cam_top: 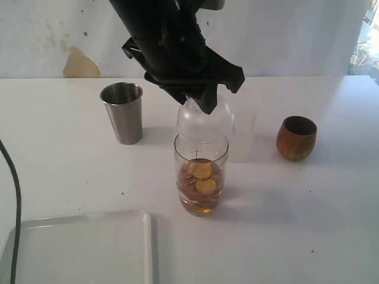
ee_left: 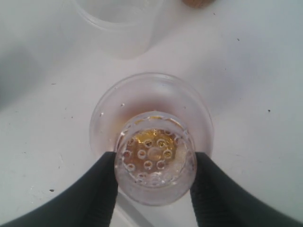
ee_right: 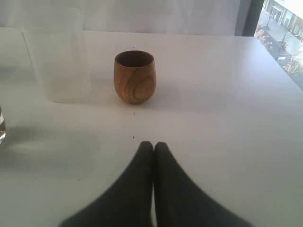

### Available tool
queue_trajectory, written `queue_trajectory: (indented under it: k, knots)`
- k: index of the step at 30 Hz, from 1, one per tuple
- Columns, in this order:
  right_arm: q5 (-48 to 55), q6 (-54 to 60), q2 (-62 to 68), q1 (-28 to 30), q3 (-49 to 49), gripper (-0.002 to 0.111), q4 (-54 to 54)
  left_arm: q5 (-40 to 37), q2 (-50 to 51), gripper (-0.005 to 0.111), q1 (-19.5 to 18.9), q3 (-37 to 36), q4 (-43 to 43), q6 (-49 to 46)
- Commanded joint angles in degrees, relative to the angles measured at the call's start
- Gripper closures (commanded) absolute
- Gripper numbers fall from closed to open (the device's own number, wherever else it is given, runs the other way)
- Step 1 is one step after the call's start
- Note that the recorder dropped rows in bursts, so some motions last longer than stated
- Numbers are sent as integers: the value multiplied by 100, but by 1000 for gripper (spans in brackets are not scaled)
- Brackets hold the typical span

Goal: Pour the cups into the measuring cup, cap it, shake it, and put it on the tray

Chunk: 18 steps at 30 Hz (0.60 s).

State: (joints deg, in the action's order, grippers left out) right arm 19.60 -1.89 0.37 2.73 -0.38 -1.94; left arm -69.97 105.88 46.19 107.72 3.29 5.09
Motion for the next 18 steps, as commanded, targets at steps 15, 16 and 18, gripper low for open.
queue_trajectory:
  k: [15,16,18]
  knots:
    - [-6,-34,-37,-29,38,108,1,1,-434,107,18,-661,-14,-101]
    - [-6,-34,-37,-29,38,108,1,1,-434,107,18,-661,-14,-101]
    - [-6,-34,-37,-29,38,108,1,1,-434,107,18,-661,-35,-101]
